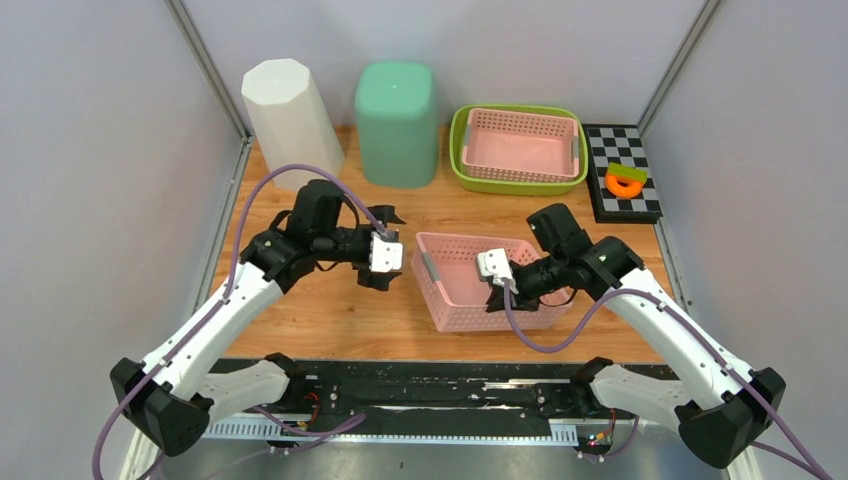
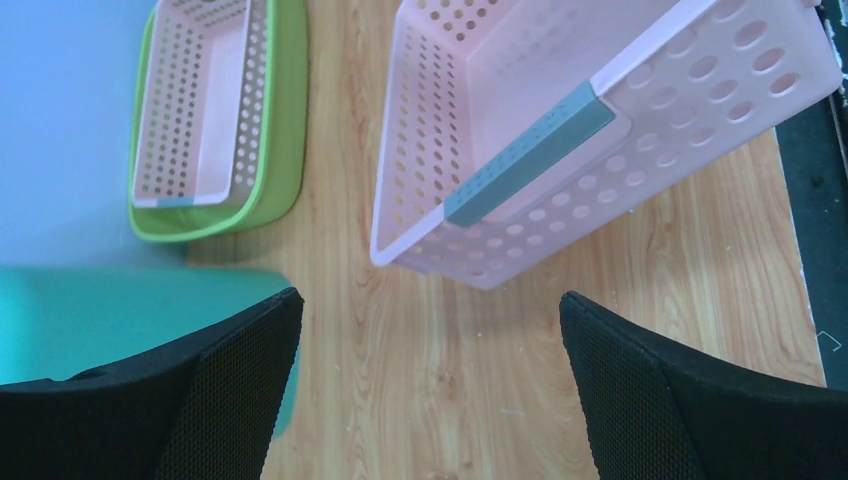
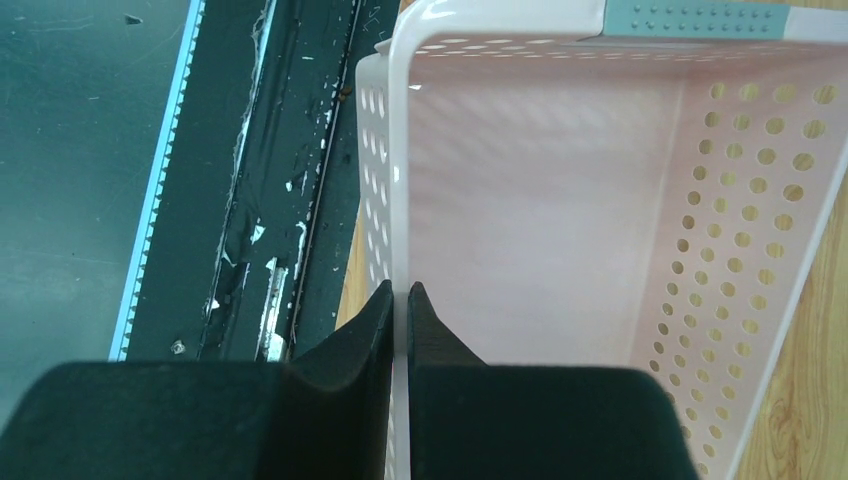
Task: Turn the large container upside down
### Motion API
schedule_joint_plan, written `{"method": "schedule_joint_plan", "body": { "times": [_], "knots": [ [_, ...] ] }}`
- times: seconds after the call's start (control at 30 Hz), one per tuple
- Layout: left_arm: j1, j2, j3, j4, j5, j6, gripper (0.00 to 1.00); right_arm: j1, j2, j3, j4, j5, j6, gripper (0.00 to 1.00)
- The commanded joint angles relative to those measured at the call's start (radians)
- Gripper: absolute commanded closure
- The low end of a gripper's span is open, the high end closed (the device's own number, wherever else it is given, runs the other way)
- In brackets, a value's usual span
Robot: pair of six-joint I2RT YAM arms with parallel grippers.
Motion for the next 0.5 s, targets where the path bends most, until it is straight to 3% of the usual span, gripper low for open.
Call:
{"method": "schedule_joint_plan", "body": {
  "times": [0.0,0.47],
  "knots": [
    [-0.078,0.051,0.047,-0.069,-0.040,0.081,0.00,0.015,-0.011,0.042,-0.055,-0.075,-0.028,0.97],
    [-0.275,0.191,0.144,-0.123,-0.235,0.136,0.01,0.014,-0.004,0.035,-0.063,-0.075,-0.042,0.97]
  ]
}}
